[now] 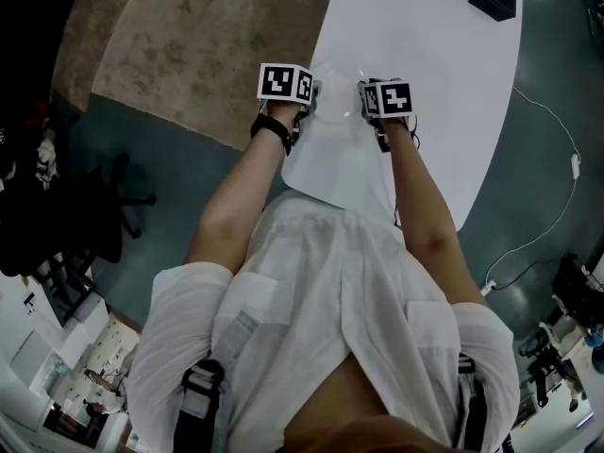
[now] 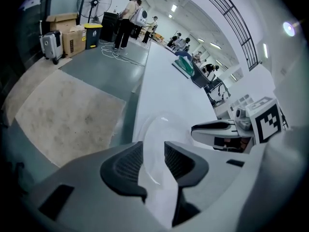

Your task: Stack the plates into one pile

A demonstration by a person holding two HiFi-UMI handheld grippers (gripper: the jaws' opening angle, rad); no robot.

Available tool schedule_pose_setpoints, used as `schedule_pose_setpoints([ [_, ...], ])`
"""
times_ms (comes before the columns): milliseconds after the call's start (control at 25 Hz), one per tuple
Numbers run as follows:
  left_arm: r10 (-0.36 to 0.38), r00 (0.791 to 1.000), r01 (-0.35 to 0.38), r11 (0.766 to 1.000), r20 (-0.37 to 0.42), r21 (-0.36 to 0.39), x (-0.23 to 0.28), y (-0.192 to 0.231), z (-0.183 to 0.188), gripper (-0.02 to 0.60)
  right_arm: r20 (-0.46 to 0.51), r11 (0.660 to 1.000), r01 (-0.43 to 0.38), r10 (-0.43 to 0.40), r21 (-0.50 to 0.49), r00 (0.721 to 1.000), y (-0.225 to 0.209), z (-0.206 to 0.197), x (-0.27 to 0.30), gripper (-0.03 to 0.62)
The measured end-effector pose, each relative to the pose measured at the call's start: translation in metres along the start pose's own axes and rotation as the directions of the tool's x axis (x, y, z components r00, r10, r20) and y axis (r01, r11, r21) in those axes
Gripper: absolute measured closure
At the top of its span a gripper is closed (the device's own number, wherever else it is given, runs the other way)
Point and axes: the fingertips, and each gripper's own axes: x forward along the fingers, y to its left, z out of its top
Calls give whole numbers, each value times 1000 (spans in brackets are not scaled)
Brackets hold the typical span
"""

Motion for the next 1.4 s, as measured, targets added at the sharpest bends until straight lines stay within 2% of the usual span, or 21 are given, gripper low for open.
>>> schedule_pose_setpoints([
  [80, 3, 1000, -3, 1000, 3, 26, 1, 0, 1, 408, 4, 1000, 0, 0, -9, 1000, 2, 2, 0, 476],
  [200, 20, 1000, -21, 993, 11, 114, 2, -4, 5, 369, 14, 1000, 1, -1, -22, 1000, 2, 4, -2, 472],
  [360, 78, 997, -82, 965, 24, 248, -1, -9, 11, 323, 44, 1000, 0, 2, -27, 999, 0, 8, -11, 467],
  [440, 98, 995, -103, 955, 30, 278, -3, -9, 12, 318, 57, 1000, 2, -1, -28, 998, -2, 8, -16, 467],
  [680, 94, 993, -107, 963, 67, 248, -15, -8, 15, 316, 95, 1000, 8, -7, -12, 995, -12, 6, -34, 467],
  [1040, 58, 978, -103, 970, 200, 222, -47, -6, 25, 339, 226, 999, 23, -29, 27, 974, -45, -2, -87, 470],
  [1160, 51, 962, -113, 968, 267, 222, -62, -4, 30, 357, 279, 999, 40, -47, 33, 959, -59, -5, -112, 476],
  [1280, 38, 933, -128, 965, 357, 231, -84, -5, 40, 386, 331, 996, 67, -81, 54, 940, -80, -12, -141, 485],
  [1400, 17, 895, -156, 948, 446, 277, -113, -16, 55, 406, 430, 992, 101, -123, 73, 895, -99, -14, -184, 494],
])
